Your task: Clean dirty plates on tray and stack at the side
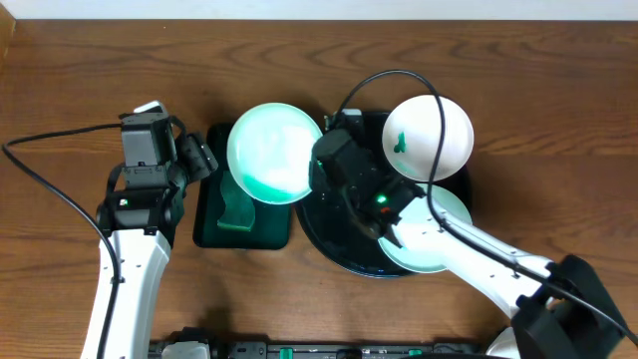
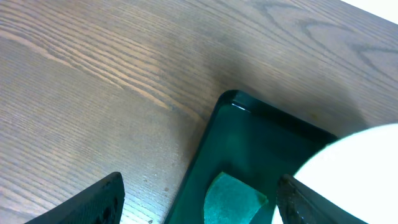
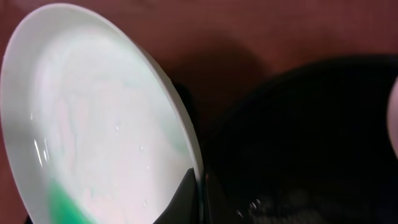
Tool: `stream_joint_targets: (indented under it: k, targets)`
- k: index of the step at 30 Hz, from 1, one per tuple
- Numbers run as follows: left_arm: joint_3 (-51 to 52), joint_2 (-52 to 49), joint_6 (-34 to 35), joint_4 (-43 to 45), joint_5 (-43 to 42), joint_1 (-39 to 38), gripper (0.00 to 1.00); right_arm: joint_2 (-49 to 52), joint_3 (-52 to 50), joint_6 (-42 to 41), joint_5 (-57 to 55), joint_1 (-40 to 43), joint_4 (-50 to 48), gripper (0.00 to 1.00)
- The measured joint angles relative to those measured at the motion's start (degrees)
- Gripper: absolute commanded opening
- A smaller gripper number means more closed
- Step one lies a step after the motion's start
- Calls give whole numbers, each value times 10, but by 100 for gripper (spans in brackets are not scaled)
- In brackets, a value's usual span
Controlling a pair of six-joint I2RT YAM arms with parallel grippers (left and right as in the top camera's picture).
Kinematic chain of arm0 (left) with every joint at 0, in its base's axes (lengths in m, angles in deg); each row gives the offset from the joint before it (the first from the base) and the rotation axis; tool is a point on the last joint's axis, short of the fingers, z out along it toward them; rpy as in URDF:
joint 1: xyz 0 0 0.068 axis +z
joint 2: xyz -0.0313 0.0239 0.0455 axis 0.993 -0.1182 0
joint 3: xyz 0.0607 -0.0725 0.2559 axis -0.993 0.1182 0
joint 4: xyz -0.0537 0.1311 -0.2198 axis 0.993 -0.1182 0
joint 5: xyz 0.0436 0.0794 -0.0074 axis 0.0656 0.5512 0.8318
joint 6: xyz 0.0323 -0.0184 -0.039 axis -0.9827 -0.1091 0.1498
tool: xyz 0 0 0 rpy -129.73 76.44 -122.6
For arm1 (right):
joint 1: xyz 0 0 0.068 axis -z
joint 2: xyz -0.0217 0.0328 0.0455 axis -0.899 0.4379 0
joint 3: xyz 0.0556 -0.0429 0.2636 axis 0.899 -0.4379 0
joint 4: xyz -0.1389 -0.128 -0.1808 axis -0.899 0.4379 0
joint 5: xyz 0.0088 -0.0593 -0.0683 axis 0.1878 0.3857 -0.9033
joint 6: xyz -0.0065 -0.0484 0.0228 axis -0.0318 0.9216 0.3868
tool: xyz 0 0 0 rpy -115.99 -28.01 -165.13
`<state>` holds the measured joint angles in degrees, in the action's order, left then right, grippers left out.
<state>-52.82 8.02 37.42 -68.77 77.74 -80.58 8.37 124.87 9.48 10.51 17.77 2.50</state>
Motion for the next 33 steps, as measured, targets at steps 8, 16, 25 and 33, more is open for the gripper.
stream_joint_targets:
  k: [8,16,25,33]
  targets:
    - [0,0,0,0,0,0,78,21,0,55,-50,-13,-71,1]
    - [0,0,0,0,0,0,78,21,0,171,-109,-16,-137,1]
    - [0,0,0,0,0,0,78,21,0,238,-148,-23,-203,2]
    - [0,0,0,0,0,0,78,28,1,389,-179,-55,-291,2]
